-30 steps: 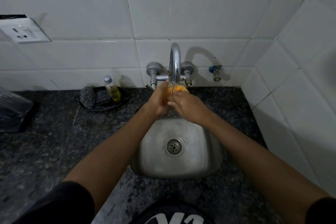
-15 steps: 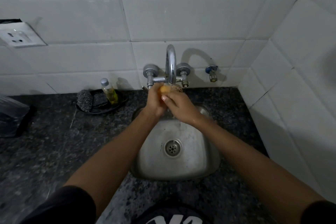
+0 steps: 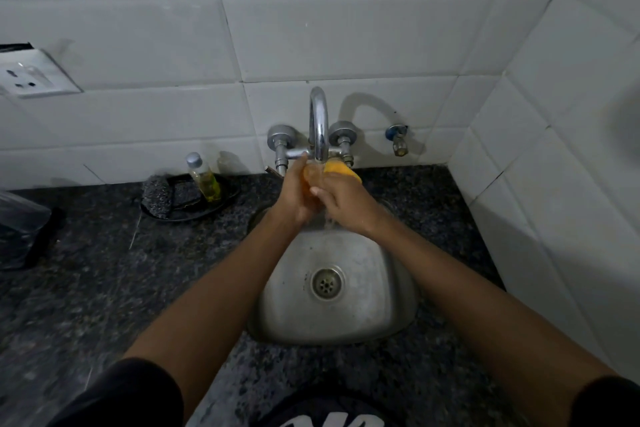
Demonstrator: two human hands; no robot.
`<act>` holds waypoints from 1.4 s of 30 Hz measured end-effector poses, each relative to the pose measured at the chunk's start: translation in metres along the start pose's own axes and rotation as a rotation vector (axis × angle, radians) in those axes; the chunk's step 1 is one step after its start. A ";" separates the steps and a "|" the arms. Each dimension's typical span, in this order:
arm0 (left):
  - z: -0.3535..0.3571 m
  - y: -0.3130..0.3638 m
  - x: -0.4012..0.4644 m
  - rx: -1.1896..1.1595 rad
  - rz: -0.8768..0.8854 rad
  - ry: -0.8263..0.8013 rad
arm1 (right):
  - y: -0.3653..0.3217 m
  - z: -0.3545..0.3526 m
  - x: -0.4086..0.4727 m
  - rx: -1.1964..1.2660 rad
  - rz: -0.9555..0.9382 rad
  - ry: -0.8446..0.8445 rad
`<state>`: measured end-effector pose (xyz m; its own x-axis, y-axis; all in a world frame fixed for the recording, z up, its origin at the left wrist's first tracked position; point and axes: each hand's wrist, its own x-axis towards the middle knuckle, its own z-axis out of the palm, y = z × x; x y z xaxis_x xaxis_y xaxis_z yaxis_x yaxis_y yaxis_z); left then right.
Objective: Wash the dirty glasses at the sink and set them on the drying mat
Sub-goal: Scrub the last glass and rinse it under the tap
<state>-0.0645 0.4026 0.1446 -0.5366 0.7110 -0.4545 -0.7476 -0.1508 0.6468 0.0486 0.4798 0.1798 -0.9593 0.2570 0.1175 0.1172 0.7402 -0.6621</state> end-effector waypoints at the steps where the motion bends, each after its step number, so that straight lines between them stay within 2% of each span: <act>1: 0.001 0.002 0.000 0.015 -0.004 0.005 | 0.002 -0.002 -0.002 -0.079 -0.037 -0.043; 3: 0.001 0.003 0.000 0.014 0.034 0.006 | 0.002 -0.002 -0.004 -0.057 -0.035 -0.029; 7: -0.003 -0.003 -0.001 -0.090 0.091 -0.037 | -0.009 0.004 0.000 0.210 0.136 0.045; 9: -0.004 -0.003 -0.002 -0.043 0.039 -0.050 | -0.007 0.004 0.001 0.088 0.056 0.071; 12: -0.004 0.003 -0.006 0.074 -0.019 -0.047 | 0.005 -0.001 -0.003 -0.165 -0.035 -0.052; 13: -0.005 0.003 -0.005 0.080 0.002 -0.036 | 0.008 0.001 -0.003 -0.144 -0.027 -0.044; 17: -0.009 -0.005 0.001 -0.056 0.096 -0.056 | -0.005 0.006 -0.001 0.227 0.129 0.032; 19: -0.008 -0.007 0.000 -0.054 0.057 -0.062 | -0.005 0.006 0.002 0.138 0.060 0.050; 22: -0.008 -0.002 -0.001 0.000 0.025 -0.083 | 0.008 0.009 -0.004 -0.088 -0.031 -0.030; 27: -0.009 -0.009 -0.004 -0.104 0.098 -0.076 | -0.004 0.014 0.001 0.303 0.121 0.037; 29: -0.009 -0.010 -0.004 -0.112 0.096 -0.078 | -0.003 0.014 0.005 0.230 0.029 0.078; 32: -0.008 -0.002 -0.004 -0.037 0.073 -0.074 | 0.010 0.014 -0.001 -0.061 -0.106 0.005; 33: -0.008 -0.001 -0.005 -0.019 0.077 -0.062 | 0.014 0.016 -0.003 -0.074 -0.104 -0.001; 35: -0.006 -0.001 -0.008 -0.018 0.092 -0.036 | 0.010 0.020 -0.004 0.146 0.006 0.032; 38: -0.006 -0.010 -0.011 -0.079 0.074 -0.066 | -0.008 0.021 0.006 0.500 0.290 0.045; 39: -0.004 -0.010 -0.014 -0.097 0.068 -0.071 | -0.010 0.020 0.008 0.452 0.275 0.066; 42: -0.003 -0.006 -0.016 -0.070 0.045 -0.084 | 0.002 0.020 0.004 0.026 -0.026 0.076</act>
<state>-0.0528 0.3896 0.1465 -0.5375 0.7572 -0.3712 -0.7508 -0.2294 0.6194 0.0401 0.4696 0.1640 -0.9394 0.2851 0.1906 0.0846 0.7311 -0.6770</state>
